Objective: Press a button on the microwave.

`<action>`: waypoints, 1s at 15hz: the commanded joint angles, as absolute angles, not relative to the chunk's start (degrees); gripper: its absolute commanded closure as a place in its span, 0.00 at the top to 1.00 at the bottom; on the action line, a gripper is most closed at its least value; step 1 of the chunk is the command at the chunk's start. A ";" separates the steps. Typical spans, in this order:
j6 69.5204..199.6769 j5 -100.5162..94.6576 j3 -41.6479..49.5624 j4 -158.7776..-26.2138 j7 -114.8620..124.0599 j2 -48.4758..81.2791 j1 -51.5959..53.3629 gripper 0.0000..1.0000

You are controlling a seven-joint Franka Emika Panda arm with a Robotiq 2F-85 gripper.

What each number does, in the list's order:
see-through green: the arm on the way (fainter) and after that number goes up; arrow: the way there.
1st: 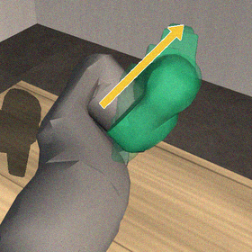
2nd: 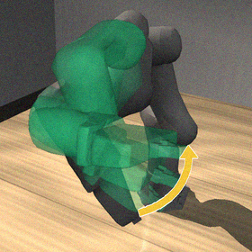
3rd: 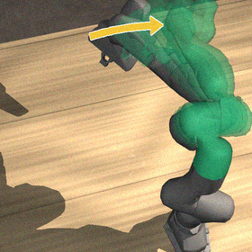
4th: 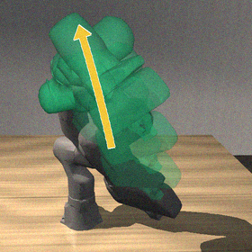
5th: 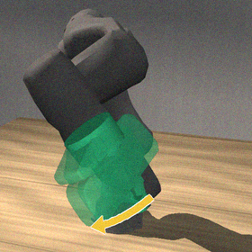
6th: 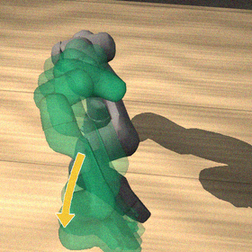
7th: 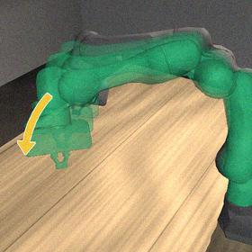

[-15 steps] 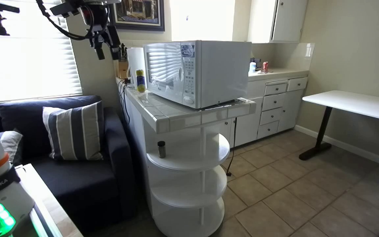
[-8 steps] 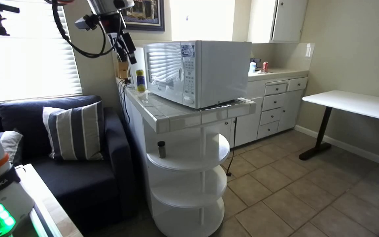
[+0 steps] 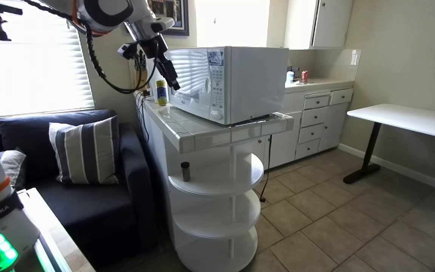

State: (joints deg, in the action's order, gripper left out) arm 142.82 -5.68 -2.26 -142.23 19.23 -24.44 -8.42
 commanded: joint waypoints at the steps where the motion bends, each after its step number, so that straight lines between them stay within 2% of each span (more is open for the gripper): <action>1: 147.29 -11.62 -4.66 -141.79 25.25 -21.70 -12.95 0.33; 5: 150.38 -17.86 -5.99 -140.34 29.50 -19.31 -16.28 0.04; 6: 150.72 -18.73 -6.17 -139.80 29.99 -18.60 -16.59 0.00; 15: 152.78 -30.32 -6.13 -132.75 35.90 -9.77 -17.09 0.00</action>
State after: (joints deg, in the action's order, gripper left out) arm 151.37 -26.55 -6.17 -135.56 33.04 -13.78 -17.18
